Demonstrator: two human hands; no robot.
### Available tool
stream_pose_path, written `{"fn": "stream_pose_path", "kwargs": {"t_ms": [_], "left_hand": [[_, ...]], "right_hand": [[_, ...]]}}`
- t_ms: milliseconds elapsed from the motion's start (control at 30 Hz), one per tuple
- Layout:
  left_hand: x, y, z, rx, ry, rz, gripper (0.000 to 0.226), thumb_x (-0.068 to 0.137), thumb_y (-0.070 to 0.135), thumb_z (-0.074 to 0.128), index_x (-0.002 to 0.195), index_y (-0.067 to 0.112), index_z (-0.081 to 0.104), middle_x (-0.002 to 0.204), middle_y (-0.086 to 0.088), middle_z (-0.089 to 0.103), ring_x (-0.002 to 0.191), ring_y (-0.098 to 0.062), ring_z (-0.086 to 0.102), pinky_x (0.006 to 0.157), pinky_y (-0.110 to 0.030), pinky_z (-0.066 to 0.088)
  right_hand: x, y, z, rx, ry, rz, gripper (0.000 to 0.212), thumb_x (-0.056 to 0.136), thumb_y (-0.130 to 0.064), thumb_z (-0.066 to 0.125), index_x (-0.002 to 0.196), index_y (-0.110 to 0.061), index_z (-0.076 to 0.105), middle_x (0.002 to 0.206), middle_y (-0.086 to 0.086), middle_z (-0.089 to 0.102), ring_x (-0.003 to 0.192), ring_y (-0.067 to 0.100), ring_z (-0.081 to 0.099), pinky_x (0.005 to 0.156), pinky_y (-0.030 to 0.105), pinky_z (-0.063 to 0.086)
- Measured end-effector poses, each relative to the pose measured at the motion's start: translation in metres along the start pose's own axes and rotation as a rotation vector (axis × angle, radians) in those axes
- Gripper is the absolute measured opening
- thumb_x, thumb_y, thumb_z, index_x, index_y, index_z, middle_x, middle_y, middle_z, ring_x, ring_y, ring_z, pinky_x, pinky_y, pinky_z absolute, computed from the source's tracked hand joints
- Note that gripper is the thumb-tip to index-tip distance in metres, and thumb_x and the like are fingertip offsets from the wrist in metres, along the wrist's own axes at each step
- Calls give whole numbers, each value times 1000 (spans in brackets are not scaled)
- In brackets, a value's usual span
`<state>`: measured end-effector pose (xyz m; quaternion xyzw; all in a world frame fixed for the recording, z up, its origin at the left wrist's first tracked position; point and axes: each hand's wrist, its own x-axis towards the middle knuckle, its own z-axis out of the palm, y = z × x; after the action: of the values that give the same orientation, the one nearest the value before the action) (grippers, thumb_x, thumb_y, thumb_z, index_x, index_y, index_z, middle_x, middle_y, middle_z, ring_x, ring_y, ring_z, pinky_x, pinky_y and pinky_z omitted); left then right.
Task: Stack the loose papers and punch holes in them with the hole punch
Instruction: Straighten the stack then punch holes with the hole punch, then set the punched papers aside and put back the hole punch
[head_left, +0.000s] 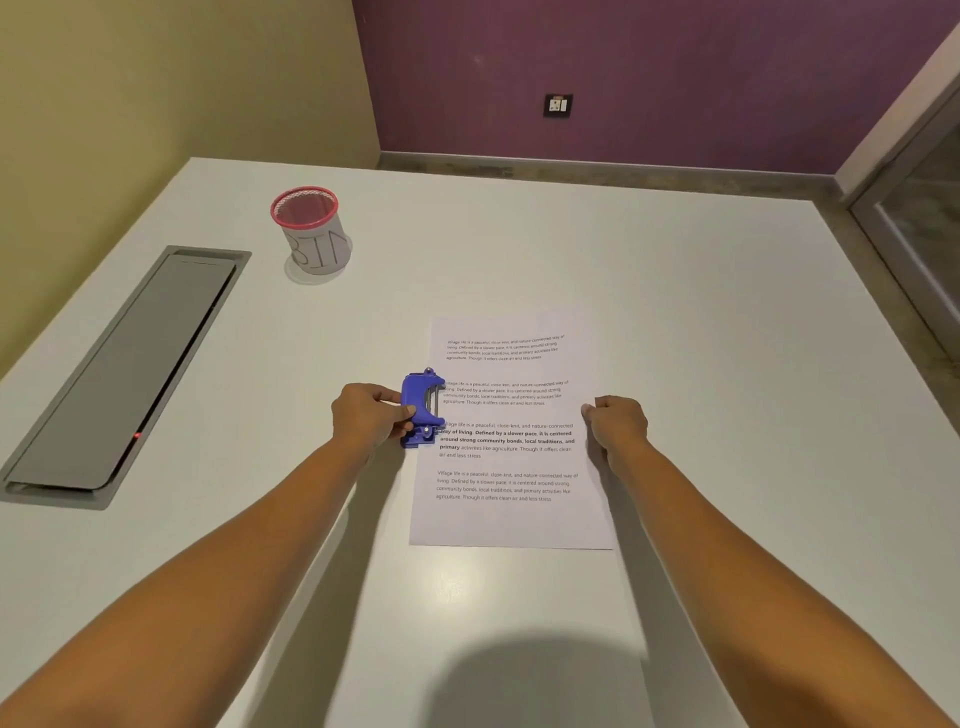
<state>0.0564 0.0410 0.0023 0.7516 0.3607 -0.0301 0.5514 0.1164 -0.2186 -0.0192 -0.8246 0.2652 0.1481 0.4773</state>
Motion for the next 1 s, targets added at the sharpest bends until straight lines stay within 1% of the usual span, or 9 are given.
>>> {"fn": "stream_pose_path", "kwargs": {"t_ms": [167,333,567,633,667,733,800,900,1000], "left_hand": [[7,-1,-17,23,23,-6,17,75,-4,70,91,-1,65,66,-9,62,31,-3,55,50,-17,55],[15,-5,-36,37,57,-30,18,75,-3,71,92,-1,65,67,-10,62,31,-4,56,53,-20,55],[22,-9,-54,81,106,-16,20,76,-3,70,95,-5,65,68,-11,61,30,-3,55,47,-16,53],[21,-9,-57,115,127,-15,21,76,-1,69,96,-6,65,67,-10,61,30,-2,55,56,-23,58],[19,-8,-57,134,143,-20,22,77,0,69,98,-6,65,70,-12,64,35,-4,58,67,-31,59],[15,-6,-56,227,204,-9,30,79,7,67,107,-2,64,87,-19,69,63,-18,70,84,-40,55],[4,0,-51,347,252,76,35,82,13,65,115,2,61,104,-18,68,92,-32,66,89,-39,50],[-14,9,-36,296,202,202,31,84,9,59,114,3,61,109,-16,65,98,-33,60,85,-37,48],[-30,17,-18,200,97,250,34,87,10,58,120,1,57,110,-13,62,99,-25,58,85,-27,41]], "right_hand": [[-1,1,-4,-38,28,-5,46,89,-6,54,49,-16,33,56,0,37,75,24,37,70,28,30],[1,5,-9,-63,58,-16,46,89,-7,55,49,-18,34,61,3,44,77,24,40,71,29,33],[-3,5,-13,-30,75,-41,41,89,-7,53,53,-14,37,66,7,47,75,24,40,70,28,32],[-6,3,-13,-1,75,-67,30,90,-7,52,62,-13,45,72,7,50,77,25,42,72,28,33],[-8,2,-14,15,74,-83,22,90,-8,52,69,-11,50,76,7,52,78,25,43,73,28,34],[-13,-2,-16,53,72,-117,11,90,-8,51,82,-11,57,85,7,56,81,24,47,74,29,37],[-18,-4,-19,103,65,-152,12,90,-8,50,90,-10,62,88,7,58,82,23,50,75,29,39],[-29,-6,-24,200,46,-207,17,91,-6,49,98,-5,64,87,8,58,81,20,49,75,32,42],[-40,-5,-29,280,-5,-265,15,91,-9,50,97,-7,64,87,8,60,79,20,52,74,30,43]]}}
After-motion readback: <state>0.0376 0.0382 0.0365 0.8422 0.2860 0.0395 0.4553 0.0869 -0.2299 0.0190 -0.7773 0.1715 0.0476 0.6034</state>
